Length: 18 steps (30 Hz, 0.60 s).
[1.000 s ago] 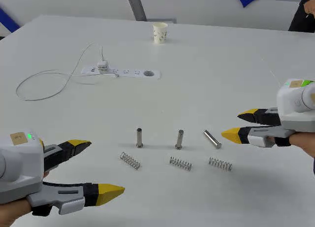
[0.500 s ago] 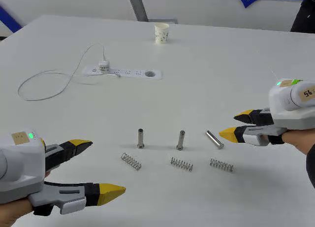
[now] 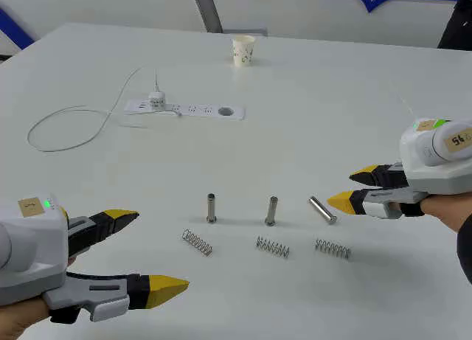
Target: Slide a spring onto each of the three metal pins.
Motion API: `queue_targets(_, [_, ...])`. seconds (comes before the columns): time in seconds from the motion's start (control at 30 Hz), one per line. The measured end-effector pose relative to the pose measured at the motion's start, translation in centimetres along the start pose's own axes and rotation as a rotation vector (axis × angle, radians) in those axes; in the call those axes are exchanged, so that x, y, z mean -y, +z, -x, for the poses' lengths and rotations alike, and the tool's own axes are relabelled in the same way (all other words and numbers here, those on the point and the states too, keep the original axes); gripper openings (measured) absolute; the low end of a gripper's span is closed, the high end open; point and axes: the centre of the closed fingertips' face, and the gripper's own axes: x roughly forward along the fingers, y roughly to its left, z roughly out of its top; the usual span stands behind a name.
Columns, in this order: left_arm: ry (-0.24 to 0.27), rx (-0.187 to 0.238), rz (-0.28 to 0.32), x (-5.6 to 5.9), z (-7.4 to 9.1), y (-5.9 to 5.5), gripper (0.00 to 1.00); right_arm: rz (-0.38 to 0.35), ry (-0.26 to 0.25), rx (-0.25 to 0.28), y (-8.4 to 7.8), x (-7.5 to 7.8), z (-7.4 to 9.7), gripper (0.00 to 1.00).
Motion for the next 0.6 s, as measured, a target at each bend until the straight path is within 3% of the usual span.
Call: queue_targets(0.6, [-0.002,-0.001,0.003,0.02,-0.12,-0.07,0.85,-0.003,-0.001,-0.006,-0.12,0.04,-0.22,0.40])
